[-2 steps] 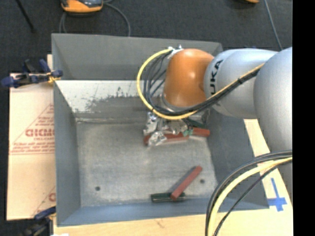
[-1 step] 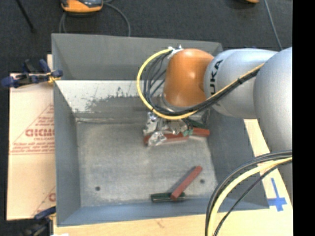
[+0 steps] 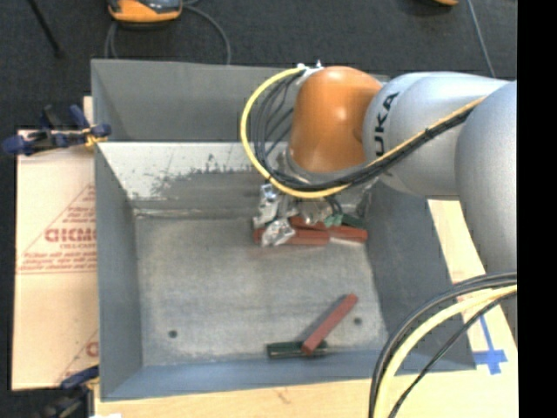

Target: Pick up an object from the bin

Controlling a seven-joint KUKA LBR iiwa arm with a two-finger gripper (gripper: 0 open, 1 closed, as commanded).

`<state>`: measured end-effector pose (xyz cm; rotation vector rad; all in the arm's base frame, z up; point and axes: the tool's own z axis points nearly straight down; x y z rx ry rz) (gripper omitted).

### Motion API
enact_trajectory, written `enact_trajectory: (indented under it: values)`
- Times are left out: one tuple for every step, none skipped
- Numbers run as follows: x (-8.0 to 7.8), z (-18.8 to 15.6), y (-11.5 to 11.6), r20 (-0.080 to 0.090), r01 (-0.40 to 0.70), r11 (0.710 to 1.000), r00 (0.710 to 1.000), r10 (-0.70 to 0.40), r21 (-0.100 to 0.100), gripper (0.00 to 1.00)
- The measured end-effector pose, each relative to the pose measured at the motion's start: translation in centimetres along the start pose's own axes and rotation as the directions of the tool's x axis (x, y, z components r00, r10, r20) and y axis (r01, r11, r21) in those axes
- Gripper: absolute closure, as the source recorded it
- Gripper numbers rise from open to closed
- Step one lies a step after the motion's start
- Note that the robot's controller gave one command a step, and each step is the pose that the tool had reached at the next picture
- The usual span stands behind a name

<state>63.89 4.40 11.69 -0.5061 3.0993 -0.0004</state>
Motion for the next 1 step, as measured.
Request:
enact_trajectory:
  values:
    - [9.40, -11.71, -1.03, 0.001, 0.000, 1.000, 1.000, 0.000, 0.000, 1.00]
